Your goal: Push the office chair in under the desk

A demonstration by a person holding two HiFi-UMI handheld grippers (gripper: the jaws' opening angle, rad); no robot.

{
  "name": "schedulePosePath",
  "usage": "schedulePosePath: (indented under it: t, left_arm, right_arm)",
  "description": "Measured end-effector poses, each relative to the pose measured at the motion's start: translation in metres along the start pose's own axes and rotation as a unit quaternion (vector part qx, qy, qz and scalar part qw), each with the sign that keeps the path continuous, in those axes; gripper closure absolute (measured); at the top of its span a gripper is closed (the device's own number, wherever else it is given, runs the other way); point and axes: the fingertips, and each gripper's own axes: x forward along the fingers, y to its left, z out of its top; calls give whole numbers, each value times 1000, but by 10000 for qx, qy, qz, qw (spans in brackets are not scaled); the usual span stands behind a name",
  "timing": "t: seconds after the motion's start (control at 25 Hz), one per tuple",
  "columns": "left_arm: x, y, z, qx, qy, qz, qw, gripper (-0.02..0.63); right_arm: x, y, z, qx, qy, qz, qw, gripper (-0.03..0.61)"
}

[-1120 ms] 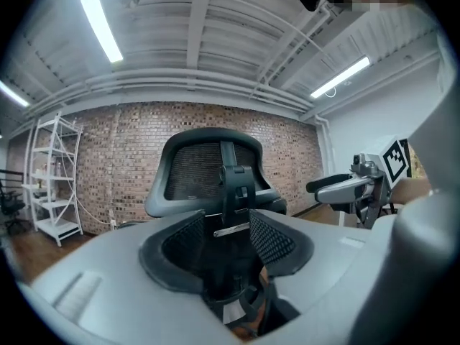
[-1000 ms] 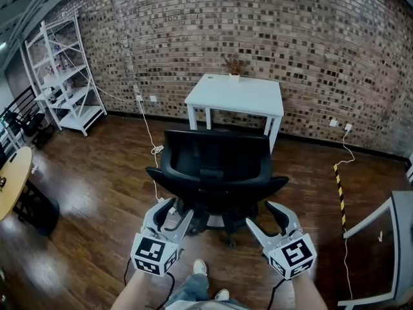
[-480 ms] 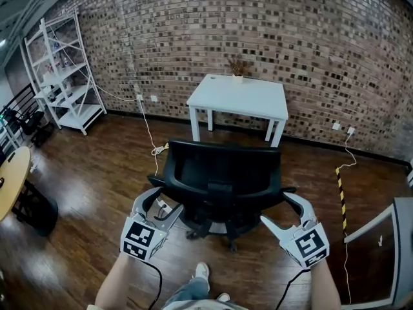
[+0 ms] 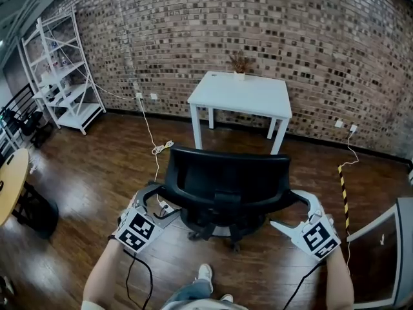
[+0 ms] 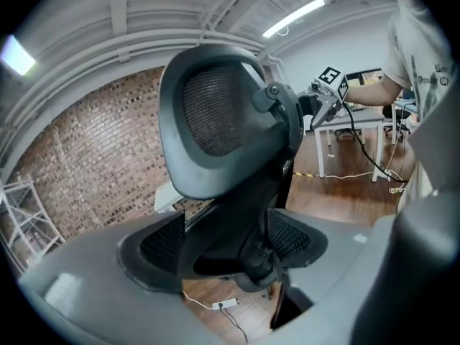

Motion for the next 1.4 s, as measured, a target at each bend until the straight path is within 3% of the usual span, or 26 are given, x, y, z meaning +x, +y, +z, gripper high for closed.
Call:
schedulePosePath:
  t: [0.2,0.56,0.72,0.76,0.84,1.0,1.16,1.4]
  left_arm:
    - [15,14,-10,409,245,-30,9989,245]
    - [37,29,-21,749,383,-185,9963,247]
    - [40,30,-21,967,407,-352,9939,255]
    - [41,30,-22,1048,414,-380,9929,256]
    - [45,32,-24,1275,474,-381,9900,256]
    - [51,34,-29,1823,716,-381,9799,313]
    - [57,38,-31,1793,704,-647,9791,311]
    - [77,59,-33,1806,640,-583,9797,310]
  right_arm:
    - [-3,-8,-1,-474,422,54,9980,206]
    - [27,-15,-48,-548,1143,392,9912,196]
    - [45,-15,-57,-702,1212,465,9890,196]
    - [48,-17,-58,-774,1218,429,9886,207]
    - [53,-22,-58,-933,1240,464,9868,289]
    - [54,-21,-58,-1082,1266,658,9838,318]
    - [59,-23,-55,-1115,1228,637,9841,321]
    - [79,-36,-62,-1362,1301,391,9813,342]
